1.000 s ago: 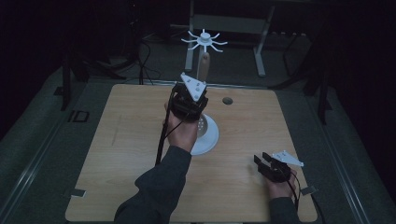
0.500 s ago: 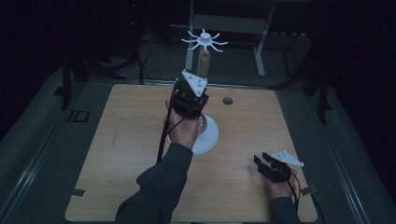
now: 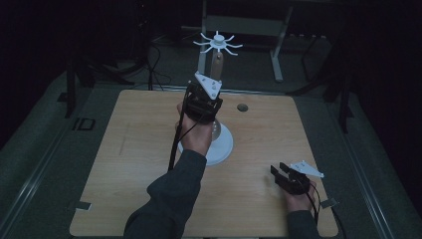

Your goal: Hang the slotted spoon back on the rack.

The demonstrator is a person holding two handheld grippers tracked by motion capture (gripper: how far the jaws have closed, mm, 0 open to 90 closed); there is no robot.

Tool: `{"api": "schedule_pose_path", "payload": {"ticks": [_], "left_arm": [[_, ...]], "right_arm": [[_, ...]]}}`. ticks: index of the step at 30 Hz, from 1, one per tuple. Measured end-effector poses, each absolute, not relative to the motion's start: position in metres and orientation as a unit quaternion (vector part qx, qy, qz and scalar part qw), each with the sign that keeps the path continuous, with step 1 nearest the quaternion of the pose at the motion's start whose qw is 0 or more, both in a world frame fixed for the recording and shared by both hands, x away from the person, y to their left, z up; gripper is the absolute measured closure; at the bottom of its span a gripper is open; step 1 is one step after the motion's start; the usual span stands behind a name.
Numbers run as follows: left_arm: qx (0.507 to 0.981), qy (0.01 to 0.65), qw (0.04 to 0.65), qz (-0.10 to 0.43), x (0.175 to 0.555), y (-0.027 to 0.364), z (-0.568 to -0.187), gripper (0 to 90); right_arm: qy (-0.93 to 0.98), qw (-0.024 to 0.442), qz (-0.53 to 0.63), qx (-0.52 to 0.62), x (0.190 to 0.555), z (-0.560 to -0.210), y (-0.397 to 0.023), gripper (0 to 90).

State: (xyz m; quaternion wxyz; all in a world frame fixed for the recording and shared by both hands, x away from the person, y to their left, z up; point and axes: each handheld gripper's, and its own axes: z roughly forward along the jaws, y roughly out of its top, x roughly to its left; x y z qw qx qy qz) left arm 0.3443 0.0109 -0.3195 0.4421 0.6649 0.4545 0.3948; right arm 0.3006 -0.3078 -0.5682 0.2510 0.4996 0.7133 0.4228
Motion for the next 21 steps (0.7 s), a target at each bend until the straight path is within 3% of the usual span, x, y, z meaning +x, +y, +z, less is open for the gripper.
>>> {"api": "schedule_pose_path", "payload": {"ticks": [21], "left_arm": [[0.666,0.457,0.434,0.399,0.3498,0.0097,-0.3200,74.1]], "right_arm": [[0.713,0.252,0.423,0.499,0.3006,-0.5683,-0.3077,54.7]]}}
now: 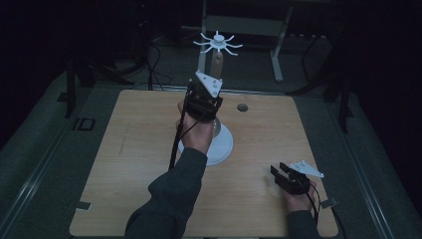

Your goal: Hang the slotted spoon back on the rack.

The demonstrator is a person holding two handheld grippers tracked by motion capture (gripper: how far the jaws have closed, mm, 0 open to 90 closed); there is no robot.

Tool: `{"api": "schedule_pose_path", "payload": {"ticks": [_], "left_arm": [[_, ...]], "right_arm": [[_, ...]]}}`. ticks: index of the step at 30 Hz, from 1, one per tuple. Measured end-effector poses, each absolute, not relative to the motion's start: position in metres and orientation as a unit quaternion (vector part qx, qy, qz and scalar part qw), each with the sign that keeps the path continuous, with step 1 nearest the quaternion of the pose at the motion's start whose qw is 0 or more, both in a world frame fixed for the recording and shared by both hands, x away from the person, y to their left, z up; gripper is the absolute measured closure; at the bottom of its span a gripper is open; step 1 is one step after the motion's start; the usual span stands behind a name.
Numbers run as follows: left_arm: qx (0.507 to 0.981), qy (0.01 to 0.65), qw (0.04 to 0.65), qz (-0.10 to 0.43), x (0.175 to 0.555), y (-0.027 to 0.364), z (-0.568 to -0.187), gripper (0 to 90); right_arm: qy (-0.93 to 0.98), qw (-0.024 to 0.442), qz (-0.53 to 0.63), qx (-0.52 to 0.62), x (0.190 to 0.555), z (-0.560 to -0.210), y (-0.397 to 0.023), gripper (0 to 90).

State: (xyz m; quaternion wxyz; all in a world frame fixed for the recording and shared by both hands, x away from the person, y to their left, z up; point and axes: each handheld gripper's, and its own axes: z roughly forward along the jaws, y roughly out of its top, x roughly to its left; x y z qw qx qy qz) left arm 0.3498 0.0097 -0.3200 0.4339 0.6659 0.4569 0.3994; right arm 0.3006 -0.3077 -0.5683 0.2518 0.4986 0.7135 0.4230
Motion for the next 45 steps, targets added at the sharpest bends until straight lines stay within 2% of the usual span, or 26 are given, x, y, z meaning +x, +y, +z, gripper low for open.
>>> {"api": "schedule_pose_path", "payload": {"ticks": [36,45], "left_arm": [[0.672,0.460,0.424,0.397,0.3559,0.0090,-0.3254,73.7],[0.679,0.445,0.430,0.395,0.3539,0.0085,-0.3242,70.5]], "right_arm": [[0.713,0.251,0.424,0.499,0.3005,-0.5682,-0.3078,54.5],[0.713,0.252,0.423,0.499,0.3006,-0.5682,-0.3075,54.0]]}}
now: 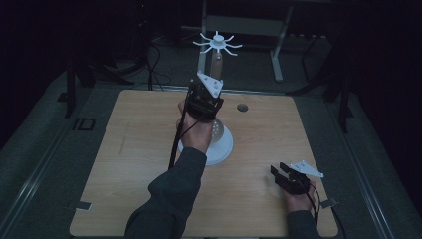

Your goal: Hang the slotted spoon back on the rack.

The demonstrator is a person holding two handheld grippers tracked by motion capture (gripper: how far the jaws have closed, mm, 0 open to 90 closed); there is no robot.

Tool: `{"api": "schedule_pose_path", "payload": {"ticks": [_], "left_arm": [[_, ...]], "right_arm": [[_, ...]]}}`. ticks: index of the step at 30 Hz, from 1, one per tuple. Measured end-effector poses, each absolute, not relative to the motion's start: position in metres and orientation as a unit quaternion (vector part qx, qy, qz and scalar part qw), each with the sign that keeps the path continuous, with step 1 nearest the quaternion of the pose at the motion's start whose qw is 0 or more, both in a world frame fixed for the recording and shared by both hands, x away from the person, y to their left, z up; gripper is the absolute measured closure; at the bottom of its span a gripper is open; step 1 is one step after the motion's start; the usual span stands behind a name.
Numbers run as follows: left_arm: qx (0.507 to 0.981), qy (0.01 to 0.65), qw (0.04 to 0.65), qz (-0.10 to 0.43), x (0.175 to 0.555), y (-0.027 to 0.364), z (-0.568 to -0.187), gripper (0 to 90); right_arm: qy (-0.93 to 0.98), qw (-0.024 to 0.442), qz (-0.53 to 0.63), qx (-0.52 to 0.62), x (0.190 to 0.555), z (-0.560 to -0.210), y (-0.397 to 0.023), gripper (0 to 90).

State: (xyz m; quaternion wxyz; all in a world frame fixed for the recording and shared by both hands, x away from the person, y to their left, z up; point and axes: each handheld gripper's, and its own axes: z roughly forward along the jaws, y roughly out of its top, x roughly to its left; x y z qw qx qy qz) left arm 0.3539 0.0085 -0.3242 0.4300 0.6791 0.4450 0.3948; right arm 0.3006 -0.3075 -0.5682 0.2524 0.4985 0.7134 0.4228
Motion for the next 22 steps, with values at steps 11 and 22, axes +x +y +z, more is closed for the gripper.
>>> {"api": "schedule_pose_path", "payload": {"ticks": [11,22], "left_arm": [[0.677,0.431,0.451,0.392,0.348,0.008,-0.320,63.7],[0.693,0.403,0.484,0.350,0.332,0.021,-0.325,52.0]], "right_arm": [[0.715,0.252,0.422,0.498,0.301,-0.568,-0.308,53.7],[0.712,0.246,0.424,0.502,0.301,-0.568,-0.308,51.9]]}}
